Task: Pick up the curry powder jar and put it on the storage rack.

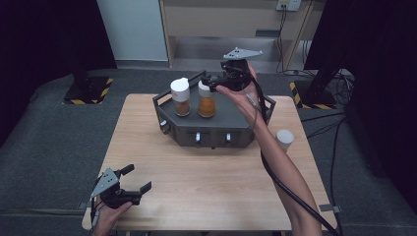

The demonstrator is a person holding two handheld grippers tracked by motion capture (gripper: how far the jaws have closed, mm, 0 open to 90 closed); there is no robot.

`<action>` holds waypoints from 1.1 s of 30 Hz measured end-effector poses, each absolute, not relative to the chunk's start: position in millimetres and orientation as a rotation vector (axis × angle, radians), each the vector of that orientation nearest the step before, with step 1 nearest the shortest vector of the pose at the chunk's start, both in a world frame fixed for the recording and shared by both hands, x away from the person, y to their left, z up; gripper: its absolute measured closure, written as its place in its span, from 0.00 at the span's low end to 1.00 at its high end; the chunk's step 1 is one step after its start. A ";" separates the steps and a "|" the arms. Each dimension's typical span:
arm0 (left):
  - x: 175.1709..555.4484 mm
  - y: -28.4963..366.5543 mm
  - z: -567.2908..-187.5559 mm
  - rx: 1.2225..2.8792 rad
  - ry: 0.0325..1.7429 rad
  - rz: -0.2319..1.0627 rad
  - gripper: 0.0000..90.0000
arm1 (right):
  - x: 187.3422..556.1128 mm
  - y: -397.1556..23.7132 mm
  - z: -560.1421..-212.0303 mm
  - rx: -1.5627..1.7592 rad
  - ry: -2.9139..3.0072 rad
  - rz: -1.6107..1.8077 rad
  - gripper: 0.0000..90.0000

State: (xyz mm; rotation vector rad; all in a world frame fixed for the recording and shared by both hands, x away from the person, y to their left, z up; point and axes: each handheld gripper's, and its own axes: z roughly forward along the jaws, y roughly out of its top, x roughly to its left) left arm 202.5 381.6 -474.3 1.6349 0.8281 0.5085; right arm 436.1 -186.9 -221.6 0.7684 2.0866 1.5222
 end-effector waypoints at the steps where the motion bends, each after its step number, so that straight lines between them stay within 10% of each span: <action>1: 202.6 381.7 -474.3 1.635 0.828 0.508 0.01 | 433.8 -189.1 -219.9 0.762 2.084 1.535 0.08; 33: 202.7 380.5 -473.7 1.642 0.831 0.511 0.01 | 348.1 -267.1 -227.4 0.666 2.094 1.665 0.08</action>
